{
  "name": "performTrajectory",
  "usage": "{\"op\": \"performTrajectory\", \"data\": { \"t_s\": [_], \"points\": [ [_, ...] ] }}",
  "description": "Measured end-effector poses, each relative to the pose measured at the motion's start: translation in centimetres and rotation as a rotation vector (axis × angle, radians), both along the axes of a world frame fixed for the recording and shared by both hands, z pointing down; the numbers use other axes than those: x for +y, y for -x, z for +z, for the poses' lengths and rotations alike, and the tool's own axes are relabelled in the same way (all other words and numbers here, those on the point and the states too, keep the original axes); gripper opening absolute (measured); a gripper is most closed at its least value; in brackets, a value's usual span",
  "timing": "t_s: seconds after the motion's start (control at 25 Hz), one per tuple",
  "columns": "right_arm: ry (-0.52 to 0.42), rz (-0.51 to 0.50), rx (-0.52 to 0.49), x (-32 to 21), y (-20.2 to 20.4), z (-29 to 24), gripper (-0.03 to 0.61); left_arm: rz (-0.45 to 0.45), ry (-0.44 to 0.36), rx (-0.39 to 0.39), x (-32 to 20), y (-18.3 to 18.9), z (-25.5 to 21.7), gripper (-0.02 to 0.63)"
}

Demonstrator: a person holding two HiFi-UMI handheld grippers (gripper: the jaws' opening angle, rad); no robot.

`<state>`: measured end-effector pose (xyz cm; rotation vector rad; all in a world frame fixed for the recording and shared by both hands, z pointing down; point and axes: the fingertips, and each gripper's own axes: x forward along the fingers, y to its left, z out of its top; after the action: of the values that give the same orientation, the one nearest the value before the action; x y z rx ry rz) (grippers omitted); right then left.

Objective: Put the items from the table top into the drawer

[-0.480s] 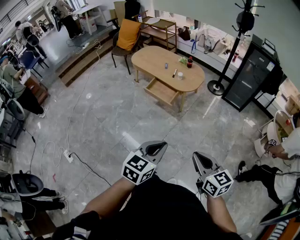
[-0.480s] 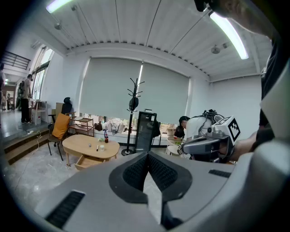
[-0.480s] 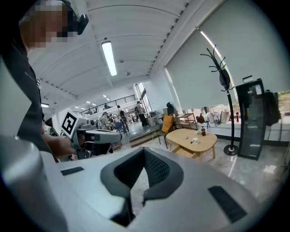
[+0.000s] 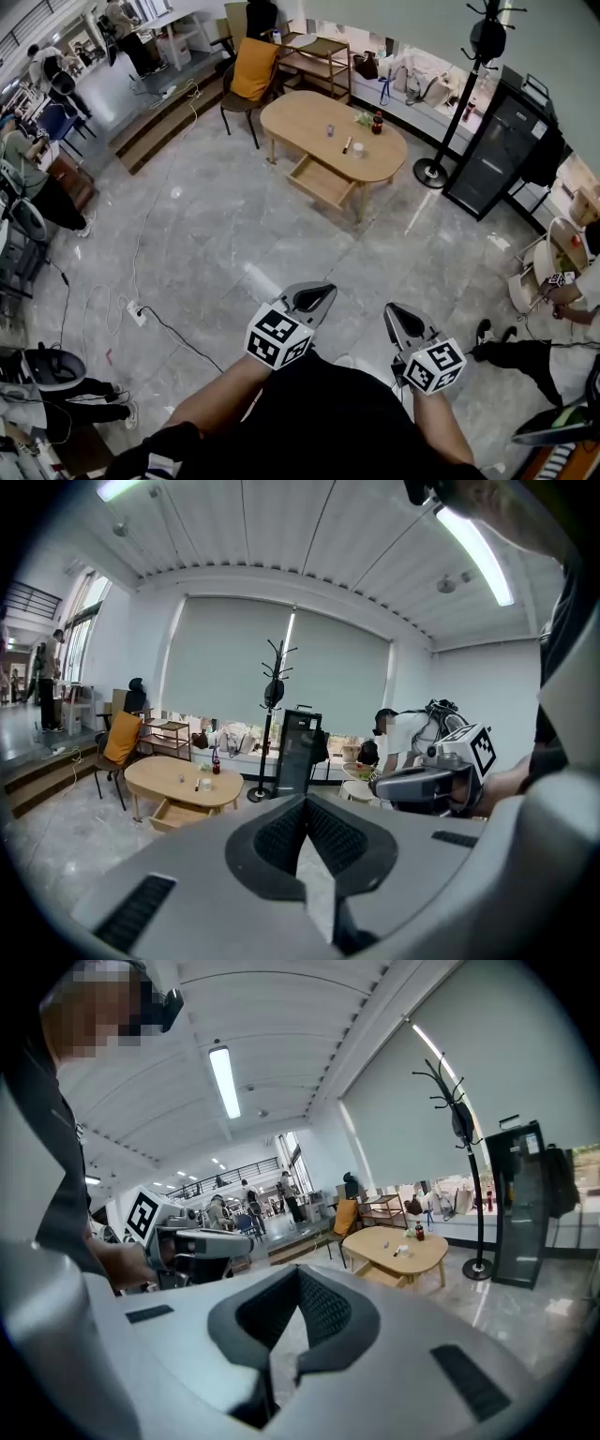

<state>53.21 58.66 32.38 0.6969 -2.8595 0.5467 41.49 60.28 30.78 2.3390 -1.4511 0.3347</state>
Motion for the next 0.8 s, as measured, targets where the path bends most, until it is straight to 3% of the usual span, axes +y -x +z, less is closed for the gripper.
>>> {"op": "performTrajectory", "data": {
  "t_s": [0.4,0.8],
  "points": [
    [-0.008,0.016,0.033,-0.2,-0.9,0.3,0.003,0.006,0.05,0.03,0.1,-0.7,0.9,0.002],
    [-0.008,0.026,0.029,-0.8,-1.4,0.8,0.003,0.02,0.061,-0.012,0.2,-0.8,1.2,0.002]
  ]
}}
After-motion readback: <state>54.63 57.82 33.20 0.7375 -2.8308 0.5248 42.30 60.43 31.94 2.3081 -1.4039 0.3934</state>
